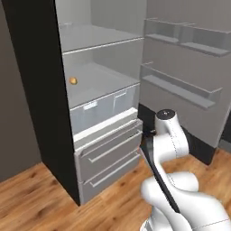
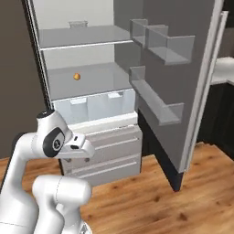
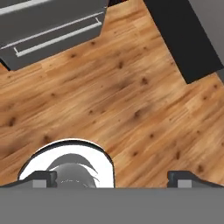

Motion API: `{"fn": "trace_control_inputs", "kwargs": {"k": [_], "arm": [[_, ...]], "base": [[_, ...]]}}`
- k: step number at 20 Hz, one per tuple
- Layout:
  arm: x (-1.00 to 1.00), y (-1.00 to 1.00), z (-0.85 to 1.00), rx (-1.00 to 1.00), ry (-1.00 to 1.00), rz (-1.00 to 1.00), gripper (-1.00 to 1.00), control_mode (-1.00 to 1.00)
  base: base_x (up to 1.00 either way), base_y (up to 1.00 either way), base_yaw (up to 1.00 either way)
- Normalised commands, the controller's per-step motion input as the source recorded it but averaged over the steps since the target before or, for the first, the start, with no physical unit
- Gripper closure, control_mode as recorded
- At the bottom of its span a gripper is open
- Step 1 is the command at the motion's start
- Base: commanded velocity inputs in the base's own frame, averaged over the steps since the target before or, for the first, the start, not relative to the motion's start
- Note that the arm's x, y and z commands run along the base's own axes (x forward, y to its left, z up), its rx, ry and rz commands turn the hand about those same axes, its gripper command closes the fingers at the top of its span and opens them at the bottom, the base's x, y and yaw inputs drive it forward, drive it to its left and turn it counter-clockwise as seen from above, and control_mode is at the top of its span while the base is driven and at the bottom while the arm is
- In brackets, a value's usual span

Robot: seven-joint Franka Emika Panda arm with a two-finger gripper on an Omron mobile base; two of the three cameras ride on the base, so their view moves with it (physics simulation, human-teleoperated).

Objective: Pick the mango and orange from the fridge and place them on the plate next to the blender to make a fruit smoothie.

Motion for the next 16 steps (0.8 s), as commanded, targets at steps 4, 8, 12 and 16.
{"fn": "trace_control_inputs", "kwargs": {"k": [4, 8, 12, 16], "arm": [[0.00, 0.00, 0.00, 0.00, 0.00, 0.00, -1.00, 1.00], [0.00, 0.00, 0.00, 0.00, 0.00, 0.00, -1.00, 1.00], [0.00, 0.00, 0.00, 0.00, 0.00, 0.00, -1.00, 1.00], [0.00, 0.00, 0.00, 0.00, 0.00, 0.00, -1.00, 1.00]], "base": [[0.98, 0.00, 0.61], [0.98, -0.12, 0.50], [0.79, -0.31, 0.29], [0.14, -0.70, 0.17]]}}
